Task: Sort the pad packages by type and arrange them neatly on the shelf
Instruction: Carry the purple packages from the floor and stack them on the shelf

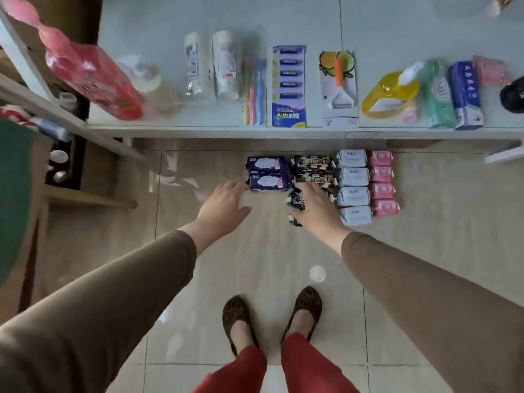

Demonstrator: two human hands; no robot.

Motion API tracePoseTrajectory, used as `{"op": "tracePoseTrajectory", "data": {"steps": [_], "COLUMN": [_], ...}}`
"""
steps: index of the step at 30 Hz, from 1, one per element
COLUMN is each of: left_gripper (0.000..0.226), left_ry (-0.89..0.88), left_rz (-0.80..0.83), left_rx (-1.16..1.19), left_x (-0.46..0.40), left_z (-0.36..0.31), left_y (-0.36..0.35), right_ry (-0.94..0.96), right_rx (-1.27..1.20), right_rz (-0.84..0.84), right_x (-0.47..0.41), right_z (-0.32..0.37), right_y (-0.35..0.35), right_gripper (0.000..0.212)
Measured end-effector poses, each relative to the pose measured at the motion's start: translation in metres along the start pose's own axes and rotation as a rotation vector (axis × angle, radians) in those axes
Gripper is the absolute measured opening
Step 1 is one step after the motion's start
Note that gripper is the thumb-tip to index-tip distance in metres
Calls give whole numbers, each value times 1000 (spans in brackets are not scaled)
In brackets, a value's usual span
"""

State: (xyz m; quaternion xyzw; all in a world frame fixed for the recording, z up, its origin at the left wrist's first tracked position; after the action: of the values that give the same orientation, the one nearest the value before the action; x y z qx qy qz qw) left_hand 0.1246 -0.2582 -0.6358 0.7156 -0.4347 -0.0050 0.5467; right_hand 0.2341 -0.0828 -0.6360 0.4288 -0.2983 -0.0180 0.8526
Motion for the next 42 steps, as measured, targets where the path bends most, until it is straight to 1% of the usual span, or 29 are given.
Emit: {"op": "tracePoseTrajectory", "data": {"steps": [5,7,10,14,19,21,23,26,29,33,35,38,42], "left_gripper": [56,57,61,66,77,75,67,60,55,52,53,54,55], "left_ry": [11,31,65,87,101,127,141,149,154,173,175,147,84], "left_rz": [-52,-83,-115,-117,-84,-72,-69,-82,-82,-80,-70,-93,-149], "left_rx": [-35,-26,-20,-35,-80,-92,-122,-130,-96,-23,41,128,135], "left_x": [-93,-130,-179,-232,-276,-286,-288,-268,-222,-134,-81,-5,79], "left_z": [40,53,69,84,91,92,92,95,100,88,70,30,-35], "left_y": [-64,-82,-103,-128,-152,-158,-160,-150,-121,-63,-22,56,174], "right_ry": [47,71,104,129,167,182,178,184,222,170,151,128,87], "right_rx": [128,232,419,575,714,717,665,534,398,171,40,-117,-267], "right_rz": [-3,-30,-79,-126,-197,-207,-195,-153,-112,3,47,51,17], "right_x": [-87,-120,-160,-194,-214,-219,-221,-205,-160,-84,-38,31,116], "right_z": [-34,-42,-51,-64,-72,-72,-71,-68,-59,-48,-31,2,55], "right_y": [-65,-84,-110,-141,-168,-176,-181,-180,-162,-112,-66,19,149], "right_gripper": [55,56,49,35,31,30,33,47,57,50,48,51,60]}}
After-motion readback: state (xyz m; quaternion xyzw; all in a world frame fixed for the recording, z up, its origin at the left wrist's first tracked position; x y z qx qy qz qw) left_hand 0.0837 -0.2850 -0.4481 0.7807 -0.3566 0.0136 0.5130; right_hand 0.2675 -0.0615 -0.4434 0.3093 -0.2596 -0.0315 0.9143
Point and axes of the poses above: each hand's wrist, its own x-axis away from the middle knuckle, its own y-axis out of the back of the hand, z = x × y, the point moved 8 cm from there along -x, towards the middle knuckle, and after that the axes turned 2 degrees about z, right-handed, at the moved point
